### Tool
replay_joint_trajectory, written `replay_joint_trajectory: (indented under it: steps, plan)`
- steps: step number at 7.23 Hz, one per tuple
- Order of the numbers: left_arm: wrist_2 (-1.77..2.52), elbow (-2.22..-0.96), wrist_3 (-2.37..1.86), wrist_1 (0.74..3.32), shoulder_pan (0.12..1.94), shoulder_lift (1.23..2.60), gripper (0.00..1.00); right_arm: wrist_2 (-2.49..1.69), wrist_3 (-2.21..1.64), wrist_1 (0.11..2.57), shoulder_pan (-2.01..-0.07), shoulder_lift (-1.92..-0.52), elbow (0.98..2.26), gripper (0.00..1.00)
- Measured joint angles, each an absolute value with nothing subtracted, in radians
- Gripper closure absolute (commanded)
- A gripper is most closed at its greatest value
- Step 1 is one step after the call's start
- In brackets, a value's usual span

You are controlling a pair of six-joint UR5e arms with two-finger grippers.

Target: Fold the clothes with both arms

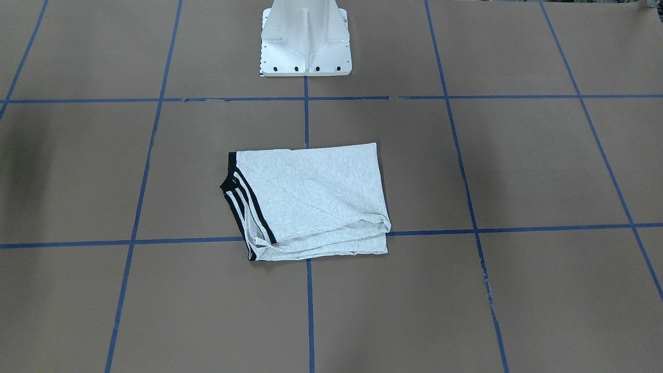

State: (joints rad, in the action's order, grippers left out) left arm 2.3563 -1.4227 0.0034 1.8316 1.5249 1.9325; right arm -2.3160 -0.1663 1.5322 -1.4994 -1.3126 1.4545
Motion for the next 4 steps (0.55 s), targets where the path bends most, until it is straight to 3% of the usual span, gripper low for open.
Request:
replay_joint_trajectory:
  steps: [1, 2, 4]
  plan:
    - [2.357, -1.430, 0.034, 1.793, 1.548, 1.925, 0.09, -2.318, -0.084, 1.618, -1.524, -1.339, 1.505, 0.00]
    - [2.357, -1.448, 0.046, 1.776, 1.555, 1.908, 0.01, -2.316, -0.025, 1.715, -1.536, -1.351, 1.559, 0.00]
    - [2.355, -1.490, 0.051, 1.765, 1.551, 1.881, 0.01, -2.309, 0.021, 1.818, -1.541, -1.365, 1.622, 0.00]
